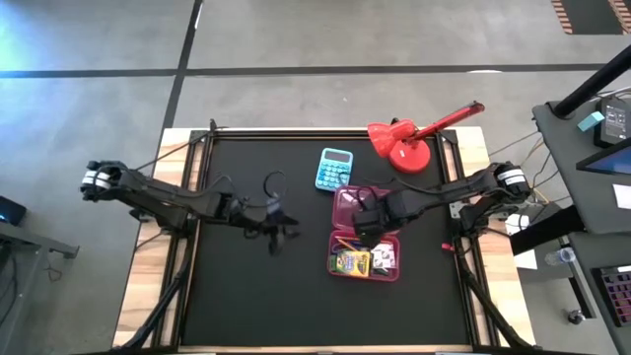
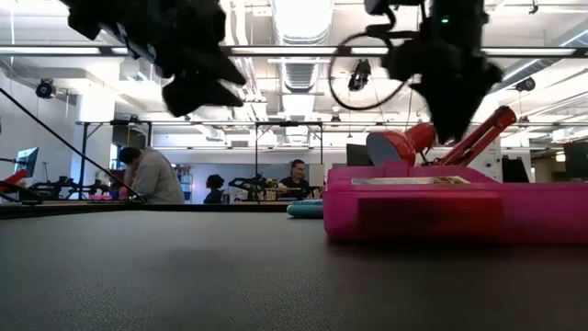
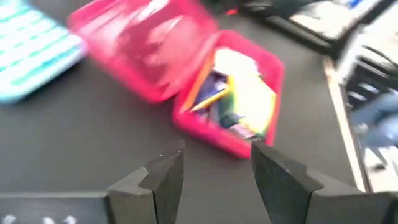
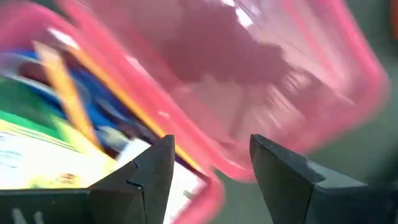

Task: Pack school essentials
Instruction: Close the pink supply box

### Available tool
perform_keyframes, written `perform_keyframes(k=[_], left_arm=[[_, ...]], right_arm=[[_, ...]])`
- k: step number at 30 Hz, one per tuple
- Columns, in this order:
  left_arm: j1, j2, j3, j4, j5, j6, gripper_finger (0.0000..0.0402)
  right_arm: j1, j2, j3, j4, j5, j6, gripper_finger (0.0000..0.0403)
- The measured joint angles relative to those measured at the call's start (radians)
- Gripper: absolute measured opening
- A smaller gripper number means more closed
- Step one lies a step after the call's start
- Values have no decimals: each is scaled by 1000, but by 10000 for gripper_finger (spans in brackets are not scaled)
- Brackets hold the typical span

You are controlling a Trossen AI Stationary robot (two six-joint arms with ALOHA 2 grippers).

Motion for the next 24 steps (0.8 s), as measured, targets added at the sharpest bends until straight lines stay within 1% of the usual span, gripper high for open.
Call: perform_keyframes(k=[4, 7, 10, 16, 21, 24], left_arm=[[-71, 92, 1, 189, 10, 137, 169], [-114, 182, 2, 333, 10, 222, 169], [-130, 276, 10, 438, 12, 254, 169], [-130, 445, 46, 555, 9, 288, 169], [-133, 553, 75, 689, 17, 386, 169], [-133, 603, 103, 702, 17, 449, 169]], right_arm=[[5, -1, 12, -224, 1, 65, 201], [4, -9, 1, -317, 18, 82, 201], [-4, -46, -23, -302, 25, 70, 201], [-62, -142, -125, -208, 37, 64, 201], [-125, -234, -219, -123, 2, 10, 201], [-174, -304, -279, -57, -14, -35, 201]])
